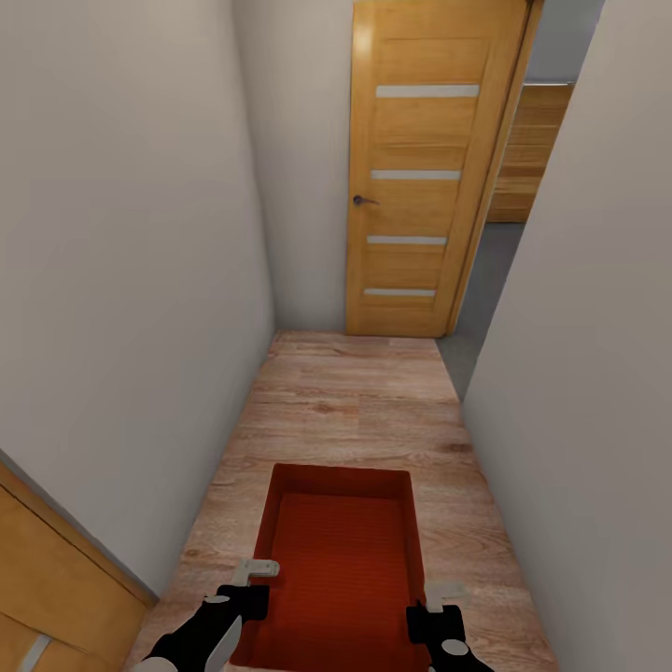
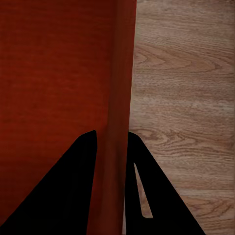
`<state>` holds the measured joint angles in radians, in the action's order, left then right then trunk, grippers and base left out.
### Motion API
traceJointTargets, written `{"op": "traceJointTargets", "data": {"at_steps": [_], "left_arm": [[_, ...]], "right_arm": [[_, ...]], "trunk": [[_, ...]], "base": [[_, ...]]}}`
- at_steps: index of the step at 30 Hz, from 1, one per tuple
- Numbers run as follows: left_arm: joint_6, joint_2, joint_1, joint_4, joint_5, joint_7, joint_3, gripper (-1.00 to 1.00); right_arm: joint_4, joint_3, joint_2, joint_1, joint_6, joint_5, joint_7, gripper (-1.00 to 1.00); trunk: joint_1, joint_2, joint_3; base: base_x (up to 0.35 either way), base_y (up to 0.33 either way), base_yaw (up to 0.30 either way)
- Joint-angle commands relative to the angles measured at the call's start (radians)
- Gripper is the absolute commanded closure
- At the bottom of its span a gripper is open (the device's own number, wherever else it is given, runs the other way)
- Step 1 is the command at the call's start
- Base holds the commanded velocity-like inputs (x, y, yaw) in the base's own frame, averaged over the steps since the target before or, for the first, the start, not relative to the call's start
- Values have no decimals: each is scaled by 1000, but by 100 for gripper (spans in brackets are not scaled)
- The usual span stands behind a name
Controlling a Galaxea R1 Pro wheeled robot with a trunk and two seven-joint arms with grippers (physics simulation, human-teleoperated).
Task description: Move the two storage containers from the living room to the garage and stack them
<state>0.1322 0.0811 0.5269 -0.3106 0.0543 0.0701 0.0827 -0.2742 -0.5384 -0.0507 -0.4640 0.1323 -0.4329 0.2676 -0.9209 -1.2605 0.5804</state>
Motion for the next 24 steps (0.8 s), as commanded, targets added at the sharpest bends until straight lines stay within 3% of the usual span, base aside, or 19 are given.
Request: {"op": "traceJointTargets", "data": {"at_steps": [1,24], "left_arm": [[6,-1,1,-4,17,11,14,100],[6,-1,1,-4,16,11,14,100]], "right_arm": [[27,-8,11,-1,5,-16,5,100],[27,-8,11,-1,6,-16,5,100]], "trunk": [[-1,0,1],[-1,0,1]], "base": [[323,0,0],[323,0,0]]}}
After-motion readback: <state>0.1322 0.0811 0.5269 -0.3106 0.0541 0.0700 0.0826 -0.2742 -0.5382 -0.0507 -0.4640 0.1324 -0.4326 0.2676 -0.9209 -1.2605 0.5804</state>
